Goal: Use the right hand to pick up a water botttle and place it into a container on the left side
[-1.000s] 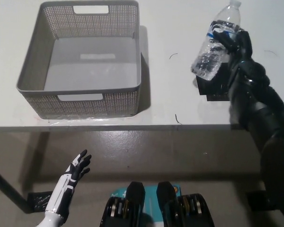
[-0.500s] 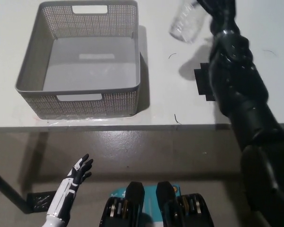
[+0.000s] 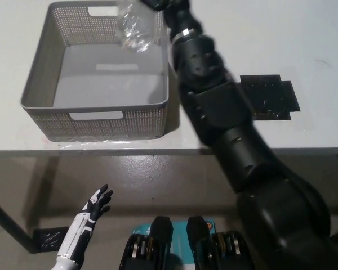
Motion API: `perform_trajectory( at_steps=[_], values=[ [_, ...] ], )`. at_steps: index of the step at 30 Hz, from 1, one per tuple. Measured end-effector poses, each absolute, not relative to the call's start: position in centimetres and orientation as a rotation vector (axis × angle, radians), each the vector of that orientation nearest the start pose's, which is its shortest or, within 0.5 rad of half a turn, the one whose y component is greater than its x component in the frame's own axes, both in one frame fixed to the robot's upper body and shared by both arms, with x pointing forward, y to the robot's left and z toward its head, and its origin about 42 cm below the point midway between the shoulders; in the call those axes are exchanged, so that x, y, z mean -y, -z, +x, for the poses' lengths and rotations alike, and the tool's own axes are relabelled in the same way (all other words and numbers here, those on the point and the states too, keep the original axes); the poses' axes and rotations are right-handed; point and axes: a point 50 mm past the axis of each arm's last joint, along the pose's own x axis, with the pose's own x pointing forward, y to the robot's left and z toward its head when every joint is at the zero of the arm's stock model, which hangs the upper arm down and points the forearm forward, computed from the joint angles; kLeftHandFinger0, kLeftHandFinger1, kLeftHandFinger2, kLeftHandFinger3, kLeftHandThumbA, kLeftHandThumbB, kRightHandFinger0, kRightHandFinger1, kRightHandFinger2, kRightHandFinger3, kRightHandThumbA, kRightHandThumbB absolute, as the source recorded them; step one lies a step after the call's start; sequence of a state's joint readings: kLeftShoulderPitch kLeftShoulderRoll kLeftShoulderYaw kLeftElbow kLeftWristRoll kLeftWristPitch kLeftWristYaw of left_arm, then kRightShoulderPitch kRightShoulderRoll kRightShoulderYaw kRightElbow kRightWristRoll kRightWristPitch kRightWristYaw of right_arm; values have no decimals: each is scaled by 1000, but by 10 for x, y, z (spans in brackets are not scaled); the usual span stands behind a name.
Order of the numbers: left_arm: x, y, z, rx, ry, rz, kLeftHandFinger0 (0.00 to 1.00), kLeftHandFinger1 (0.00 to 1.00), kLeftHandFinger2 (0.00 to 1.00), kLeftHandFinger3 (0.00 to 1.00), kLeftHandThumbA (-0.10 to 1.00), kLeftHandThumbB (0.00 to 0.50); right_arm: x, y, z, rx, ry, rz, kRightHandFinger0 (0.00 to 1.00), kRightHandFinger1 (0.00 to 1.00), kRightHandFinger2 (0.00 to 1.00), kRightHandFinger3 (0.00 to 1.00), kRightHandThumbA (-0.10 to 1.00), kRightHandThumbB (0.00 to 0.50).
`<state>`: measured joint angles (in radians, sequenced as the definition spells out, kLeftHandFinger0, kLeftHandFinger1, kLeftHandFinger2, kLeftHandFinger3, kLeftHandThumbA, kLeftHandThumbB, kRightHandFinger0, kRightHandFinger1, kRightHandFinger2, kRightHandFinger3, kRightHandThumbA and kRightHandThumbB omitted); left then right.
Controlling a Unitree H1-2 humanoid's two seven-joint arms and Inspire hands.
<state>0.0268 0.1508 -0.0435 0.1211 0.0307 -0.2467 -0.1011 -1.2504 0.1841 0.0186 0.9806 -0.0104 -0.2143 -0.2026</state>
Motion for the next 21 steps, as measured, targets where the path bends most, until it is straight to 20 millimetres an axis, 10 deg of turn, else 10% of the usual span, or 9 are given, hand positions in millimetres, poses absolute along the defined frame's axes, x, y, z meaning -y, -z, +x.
perform_trajectory(
  at_steps=[10,12,14,16,21],
  values=[
    [-245,-73,271,89,173,183,1000,1000,1000,1000,1000,138,-27,-313,537,234,-273,-155,112,535,893,877,-100,107],
    [-244,-73,271,89,178,183,1000,1000,1000,1000,1000,138,-25,-306,538,211,-269,-169,491,832,1000,1000,216,241],
    [-243,-73,271,89,184,183,1000,1000,1000,1000,1000,137,-21,-301,539,196,-265,-187,604,824,1000,1000,408,269],
    [-242,-74,271,91,189,185,1000,1000,1000,1000,1000,138,-18,-298,541,190,-268,-205,923,1000,1000,1000,685,317],
    [-240,-74,272,91,203,190,1000,1000,1000,1000,1000,130,-8,-298,546,195,-313,-249,1000,1000,1000,1000,951,393]
  ],
)
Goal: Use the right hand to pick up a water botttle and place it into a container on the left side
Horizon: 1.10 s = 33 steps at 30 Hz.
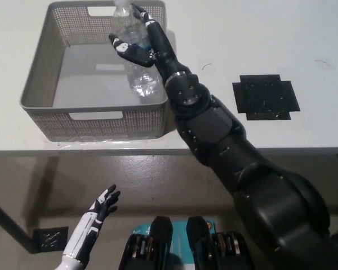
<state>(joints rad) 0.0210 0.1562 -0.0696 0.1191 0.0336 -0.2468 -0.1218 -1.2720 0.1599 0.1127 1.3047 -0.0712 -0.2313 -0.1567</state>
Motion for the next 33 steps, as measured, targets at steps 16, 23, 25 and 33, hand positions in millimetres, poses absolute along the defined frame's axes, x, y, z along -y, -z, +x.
perform_trajectory(
  at_steps=[16,23,25,33],
  values=[
    [-237,-73,271,88,240,203,1000,1000,1000,1000,1000,115,19,-299,545,328,-338,-318,1000,1000,1000,1000,1000,455],
    [-237,-72,270,81,239,204,1000,1000,1000,1000,1000,113,52,-299,529,434,-299,-270,1000,1000,1000,1000,1000,398],
    [-237,-71,270,79,239,204,1000,1000,1000,1000,1000,79,63,-288,521,436,-288,-259,1000,1000,1000,1000,1000,378],
    [-238,-68,270,67,238,204,1000,1000,1000,1000,1000,155,117,-228,469,417,-215,-214,1000,1000,1000,1000,1000,277]
  ],
)
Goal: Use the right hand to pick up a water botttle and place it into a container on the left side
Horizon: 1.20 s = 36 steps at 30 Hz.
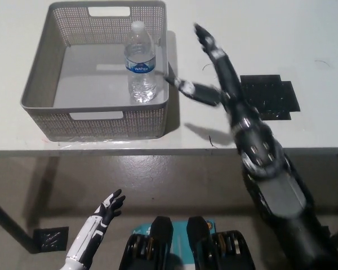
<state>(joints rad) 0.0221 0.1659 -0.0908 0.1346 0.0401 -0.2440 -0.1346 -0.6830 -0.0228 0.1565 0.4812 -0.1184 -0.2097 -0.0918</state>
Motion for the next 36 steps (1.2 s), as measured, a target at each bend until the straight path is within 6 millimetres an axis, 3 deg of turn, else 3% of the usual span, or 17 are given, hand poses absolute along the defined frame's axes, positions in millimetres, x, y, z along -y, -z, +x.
perform_trajectory(
  at_steps=[4,8,9,11,14,17,21,27,28,34,36],
  values=[
    [-239,-66,270,59,236,204,1000,1000,1000,1000,1000,161,149,-190,431,380,-171,-206,1000,1000,1000,1000,1000,278],
    [-240,-66,270,58,230,204,1000,1000,1000,1000,1000,168,189,-150,370,326,-131,-208,1000,1000,1000,1000,1000,248],
    [-241,-66,270,59,228,204,1000,1000,1000,1000,1000,164,198,-143,353,314,-124,-202,1000,1000,1000,1000,1000,260],
    [-243,-66,270,62,220,202,1000,1000,1000,1000,1000,168,210,-131,327,291,-119,-187,1000,1000,1000,1000,1000,245],
    [-248,-67,270,66,201,198,1000,1000,1000,1000,1000,170,224,-106,296,221,-119,-151,1000,1000,1000,1000,1000,260],
    [-251,-68,270,68,188,195,1000,1000,1000,1000,1000,160,227,-96,287,188,-119,-117,1000,1000,1000,1000,1000,310],
    [-254,-68,270,69,177,193,1000,1000,1000,1000,1000,151,226,-95,290,188,-127,-91,1000,1000,1000,1000,1000,299],
    [-256,-63,262,52,172,192,1000,1000,1000,1000,1000,135,219,-89,288,171,-135,-38,1000,1000,1000,1000,1000,336],
    [-256,-62,258,45,171,191,1000,1000,1000,1000,1000,117,218,-86,286,163,-134,-32,1000,1000,1000,1000,1000,330],
    [-257,-56,249,25,169,192,1000,1000,1000,1000,1000,147,220,-79,277,135,-135,-26,1000,1000,1000,1000,1000,299],
    [-257,-57,250,28,171,194,1000,1000,1000,1000,1000,131,222,-79,278,136,-134,-27,1000,1000,1000,1000,1000,305]
  ],
)
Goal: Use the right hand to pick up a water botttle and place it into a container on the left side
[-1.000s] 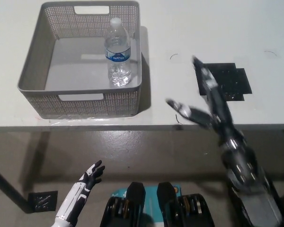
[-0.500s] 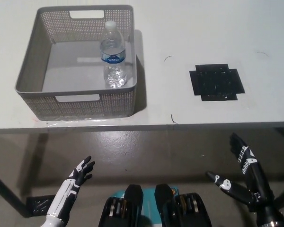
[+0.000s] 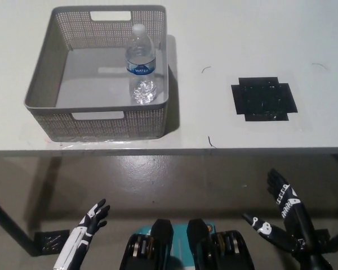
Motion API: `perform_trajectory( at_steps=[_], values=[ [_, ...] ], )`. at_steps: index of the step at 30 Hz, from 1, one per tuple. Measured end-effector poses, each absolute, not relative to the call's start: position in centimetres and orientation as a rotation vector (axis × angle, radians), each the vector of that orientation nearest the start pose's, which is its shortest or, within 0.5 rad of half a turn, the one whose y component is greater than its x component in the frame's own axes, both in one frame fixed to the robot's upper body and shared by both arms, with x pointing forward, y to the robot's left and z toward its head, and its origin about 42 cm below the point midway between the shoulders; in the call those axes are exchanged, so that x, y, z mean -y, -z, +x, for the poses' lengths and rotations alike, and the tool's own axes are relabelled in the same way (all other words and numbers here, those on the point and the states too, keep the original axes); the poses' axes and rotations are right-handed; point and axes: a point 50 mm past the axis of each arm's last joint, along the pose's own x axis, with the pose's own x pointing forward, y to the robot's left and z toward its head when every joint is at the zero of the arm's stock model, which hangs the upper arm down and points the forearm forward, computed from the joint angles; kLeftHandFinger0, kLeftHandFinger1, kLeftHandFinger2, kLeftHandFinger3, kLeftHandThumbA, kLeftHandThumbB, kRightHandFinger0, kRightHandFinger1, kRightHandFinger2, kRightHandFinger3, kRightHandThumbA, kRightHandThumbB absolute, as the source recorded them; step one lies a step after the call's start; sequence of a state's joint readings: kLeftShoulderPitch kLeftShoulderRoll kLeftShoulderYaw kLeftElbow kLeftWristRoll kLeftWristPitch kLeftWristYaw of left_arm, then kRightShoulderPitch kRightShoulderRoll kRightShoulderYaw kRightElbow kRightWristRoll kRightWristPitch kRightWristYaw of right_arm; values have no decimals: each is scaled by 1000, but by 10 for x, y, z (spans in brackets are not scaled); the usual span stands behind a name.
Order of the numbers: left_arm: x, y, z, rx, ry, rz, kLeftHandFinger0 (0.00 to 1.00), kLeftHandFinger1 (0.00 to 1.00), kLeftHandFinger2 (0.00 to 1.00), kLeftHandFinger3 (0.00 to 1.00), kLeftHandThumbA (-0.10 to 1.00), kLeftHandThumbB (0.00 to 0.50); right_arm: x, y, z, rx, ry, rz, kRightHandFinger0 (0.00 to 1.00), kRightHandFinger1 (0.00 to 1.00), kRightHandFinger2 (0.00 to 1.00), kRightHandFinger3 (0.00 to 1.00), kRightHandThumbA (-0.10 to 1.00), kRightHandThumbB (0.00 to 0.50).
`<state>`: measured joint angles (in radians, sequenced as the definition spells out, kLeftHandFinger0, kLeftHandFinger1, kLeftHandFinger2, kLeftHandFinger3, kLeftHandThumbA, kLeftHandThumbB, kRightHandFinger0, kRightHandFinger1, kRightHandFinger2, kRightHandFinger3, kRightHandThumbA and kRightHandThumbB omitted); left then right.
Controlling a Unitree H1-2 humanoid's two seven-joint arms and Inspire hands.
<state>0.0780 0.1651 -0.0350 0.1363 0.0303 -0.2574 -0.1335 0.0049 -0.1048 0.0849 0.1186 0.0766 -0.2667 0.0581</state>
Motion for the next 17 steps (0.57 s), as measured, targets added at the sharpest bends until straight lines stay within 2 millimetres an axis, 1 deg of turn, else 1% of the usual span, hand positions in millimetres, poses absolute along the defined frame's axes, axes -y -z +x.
perform_trajectory(
  at_steps=[1,3,5,7,11,12,13,14,17],
  values=[
    [-257,-58,251,31,172,195,1000,1000,1000,1000,1000,125,222,-79,278,135,-133,-27,1000,1000,1000,1000,1000,311],
    [-257,-59,253,35,172,196,1000,1000,1000,1000,1000,126,223,-78,280,130,-131,-28,1000,1000,1000,1000,1000,281],
    [-256,-60,255,40,173,196,1000,1000,1000,1000,1000,118,223,-76,282,125,-133,-28,1000,1000,1000,1000,1000,273],
    [-256,-61,256,45,174,197,1000,1000,1000,1000,1000,108,223,-76,284,126,-135,-29,1000,1000,1000,1000,974,247],
    [-256,-62,257,47,174,197,1000,1000,1000,1000,1000,109,223,-78,286,132,-138,-32,1000,1000,1000,1000,995,256],
    [-256,-62,257,47,174,197,1000,1000,1000,1000,1000,111,223,-78,287,132,-138,-32,1000,1000,1000,1000,991,239],
    [-256,-62,257,47,174,197,1000,1000,1000,1000,1000,112,223,-78,287,132,-138,-32,1000,1000,1000,1000,988,234],
    [-256,-62,257,47,174,197,1000,1000,1000,1000,1000,106,223,-78,287,132,-137,-32,1000,1000,1000,1000,972,210],
    [-256,-62,257,48,174,197,1000,1000,1000,1000,1000,110,224,-78,287,130,-134,-32,1000,1000,1000,1000,968,214]
  ],
)
